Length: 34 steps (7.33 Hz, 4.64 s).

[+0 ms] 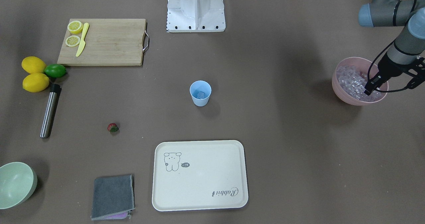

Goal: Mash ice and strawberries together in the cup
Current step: 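Carry the ice cube over the cup and release it inside, then withdraw the left gripper from the cup while the right gripper reaches toward the strawberry, then lower the right gripper onto the red strawberry and grasp it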

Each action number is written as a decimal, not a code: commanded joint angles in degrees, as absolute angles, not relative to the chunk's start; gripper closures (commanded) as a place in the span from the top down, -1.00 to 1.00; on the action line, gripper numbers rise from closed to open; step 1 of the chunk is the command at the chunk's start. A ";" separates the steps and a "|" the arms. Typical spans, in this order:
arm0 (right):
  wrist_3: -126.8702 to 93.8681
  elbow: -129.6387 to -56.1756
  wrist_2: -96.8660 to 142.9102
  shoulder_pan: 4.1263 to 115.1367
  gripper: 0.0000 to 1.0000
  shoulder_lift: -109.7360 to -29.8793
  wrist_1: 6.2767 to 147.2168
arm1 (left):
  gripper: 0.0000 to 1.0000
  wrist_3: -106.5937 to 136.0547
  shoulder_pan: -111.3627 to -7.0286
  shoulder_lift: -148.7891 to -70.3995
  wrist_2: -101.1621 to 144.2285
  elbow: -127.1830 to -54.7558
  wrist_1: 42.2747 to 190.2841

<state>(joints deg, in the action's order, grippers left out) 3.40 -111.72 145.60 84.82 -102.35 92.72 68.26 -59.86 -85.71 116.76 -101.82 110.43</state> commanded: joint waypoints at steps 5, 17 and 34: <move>3.34 -111.45 145.81 84.81 1.00 -102.39 92.72 | -1.00 63.61 -56.38 -107.69 118.74 -109.26 87.39; 3.51 -110.30 145.72 84.81 1.00 -102.30 92.72 | 0.09 76.29 -30.85 -140.01 107.05 -87.80 92.73; -39.29 -84.49 115.68 45.35 0.45 -63.56 68.47 | 0.96 32.43 -57.39 -108.11 119.97 -109.86 87.28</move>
<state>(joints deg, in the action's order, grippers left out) -39.21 -87.51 117.61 45.88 -65.98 68.61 32.45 -57.36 -108.20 120.03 -109.90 87.29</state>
